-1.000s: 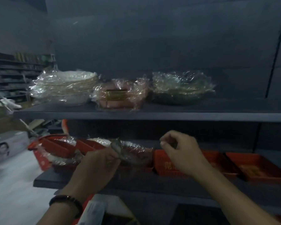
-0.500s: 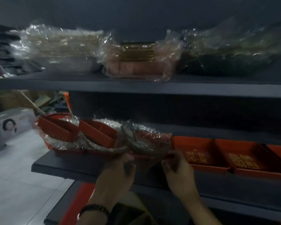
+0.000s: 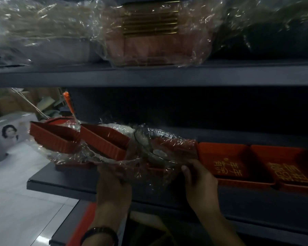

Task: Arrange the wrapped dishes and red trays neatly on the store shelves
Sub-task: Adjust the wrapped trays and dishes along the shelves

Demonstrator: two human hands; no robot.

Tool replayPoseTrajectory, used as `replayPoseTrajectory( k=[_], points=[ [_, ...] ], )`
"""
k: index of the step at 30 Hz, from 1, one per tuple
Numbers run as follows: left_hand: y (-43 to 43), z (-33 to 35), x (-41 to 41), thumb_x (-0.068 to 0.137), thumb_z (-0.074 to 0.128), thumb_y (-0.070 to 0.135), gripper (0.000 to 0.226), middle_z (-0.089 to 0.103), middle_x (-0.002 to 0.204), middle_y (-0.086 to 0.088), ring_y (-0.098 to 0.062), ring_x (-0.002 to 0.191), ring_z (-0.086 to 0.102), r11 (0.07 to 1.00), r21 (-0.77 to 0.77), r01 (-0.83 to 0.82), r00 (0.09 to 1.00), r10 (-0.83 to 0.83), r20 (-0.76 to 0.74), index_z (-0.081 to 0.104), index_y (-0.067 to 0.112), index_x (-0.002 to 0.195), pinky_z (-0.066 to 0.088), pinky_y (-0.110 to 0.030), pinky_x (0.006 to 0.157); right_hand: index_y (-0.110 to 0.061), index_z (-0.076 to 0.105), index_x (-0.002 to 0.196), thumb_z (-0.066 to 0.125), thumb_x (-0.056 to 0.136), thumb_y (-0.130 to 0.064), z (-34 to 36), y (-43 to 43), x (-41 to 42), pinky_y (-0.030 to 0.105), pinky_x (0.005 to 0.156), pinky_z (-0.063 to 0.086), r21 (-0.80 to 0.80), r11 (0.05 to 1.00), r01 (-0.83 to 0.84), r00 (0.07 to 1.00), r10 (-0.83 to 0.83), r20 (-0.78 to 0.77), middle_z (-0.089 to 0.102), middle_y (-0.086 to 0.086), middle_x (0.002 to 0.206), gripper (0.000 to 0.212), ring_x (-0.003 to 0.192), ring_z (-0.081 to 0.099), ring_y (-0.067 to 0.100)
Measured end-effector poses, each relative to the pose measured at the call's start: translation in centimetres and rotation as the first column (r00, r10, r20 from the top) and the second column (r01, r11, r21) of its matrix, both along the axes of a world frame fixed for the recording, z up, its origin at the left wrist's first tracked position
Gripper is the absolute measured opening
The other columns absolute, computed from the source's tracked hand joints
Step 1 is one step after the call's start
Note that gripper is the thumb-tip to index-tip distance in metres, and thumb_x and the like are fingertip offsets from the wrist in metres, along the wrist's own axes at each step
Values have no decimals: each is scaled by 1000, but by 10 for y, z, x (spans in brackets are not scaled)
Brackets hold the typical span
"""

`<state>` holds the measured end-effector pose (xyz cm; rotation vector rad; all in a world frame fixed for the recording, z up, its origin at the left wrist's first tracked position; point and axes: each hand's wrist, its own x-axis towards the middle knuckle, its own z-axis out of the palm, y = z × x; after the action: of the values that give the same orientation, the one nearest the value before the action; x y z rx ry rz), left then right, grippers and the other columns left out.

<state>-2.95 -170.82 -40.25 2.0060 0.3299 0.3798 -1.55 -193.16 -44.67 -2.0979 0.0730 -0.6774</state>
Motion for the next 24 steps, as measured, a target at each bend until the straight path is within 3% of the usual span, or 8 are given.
replayPoseTrajectory(
  k=[5, 7, 10, 14, 16, 20, 22, 24],
  points=[
    [1, -16, 8, 89, 57, -12, 51, 73, 102, 9, -18, 98, 71, 988, 70, 140, 989, -136, -63, 61, 29, 119, 58, -38, 85, -31, 66, 96, 62, 104, -27, -5, -3, 8, 18, 71, 48, -35, 999, 12, 1000, -11, 18, 71, -11, 87, 10, 84, 67, 6],
    [-2, -13, 8, 92, 58, -9, 55, 72, 99, 11, -7, 91, 68, 975, 117, 189, 981, -183, -60, 63, 35, 125, 55, -33, 79, -33, 65, 96, 61, 104, -28, -3, -3, 6, 13, 70, 44, -35, 999, 14, 1000, -13, 23, 68, -10, 89, 11, 85, 65, 6],
    [-4, -9, 9, 93, 55, -6, 67, 73, 99, 8, -15, 89, 72, 976, 105, 192, 981, -190, -22, 60, 55, 120, 60, -40, 82, -33, 66, 96, 62, 104, -26, 4, -6, -1, 8, 70, 43, -35, 999, 3, 997, 0, 78, 66, -10, 92, 11, 86, 63, 3],
    [-4, -2, 1, 95, 71, 6, 60, 73, 108, 17, -14, 102, 71, 982, 58, 177, 979, -182, 96, 53, 40, 142, 53, -33, 88, -36, 66, 99, 62, 104, -31, 15, -20, -13, 9, 71, 43, -53, 998, -34, 996, 38, 79, 68, -10, 95, 8, 88, 65, 4],
    [-5, 4, -6, 95, 76, 11, 70, 72, 111, 20, -8, 103, 70, 976, 50, 210, 968, -215, 130, 44, 43, 148, 54, -31, 91, -35, 67, 98, 64, 103, -29, 22, -28, -23, 14, 72, 47, -39, 998, -51, 992, 55, 113, 70, -12, 91, 9, 87, 66, 4],
    [-5, 12, -18, 102, 70, 12, 75, 73, 125, 10, 19, 93, 66, 951, -27, 308, 935, -298, 191, 32, 41, 160, 50, -5, 74, -34, 66, 96, 63, 104, -28, 37, -45, -50, 37, 78, 56, -24, 989, -148, 980, 150, 131, 71, -12, 91, 11, 89, 68, 8],
    [-2, 16, -27, 99, 73, 22, 89, 71, 131, 17, 14, 108, 65, 926, 50, 374, 906, -376, 196, 20, 55, 162, 54, -17, 89, -35, 66, 97, 64, 103, -26, 40, -54, -63, 43, 79, 57, -51, 986, -158, 977, 164, 138, 70, -13, 94, 11, 93, 67, 10],
    [-2, 17, -36, 95, 77, 21, 87, 69, 134, 23, -1, 126, 64, 894, 54, 445, 872, -446, 203, 30, 61, 156, 54, -39, 104, -34, 67, 98, 65, 102, -23, 43, -59, -77, 44, 79, 57, -79, 985, -154, 976, 164, 144, 68, -14, 95, 12, 94, 67, 9]
  ],
)
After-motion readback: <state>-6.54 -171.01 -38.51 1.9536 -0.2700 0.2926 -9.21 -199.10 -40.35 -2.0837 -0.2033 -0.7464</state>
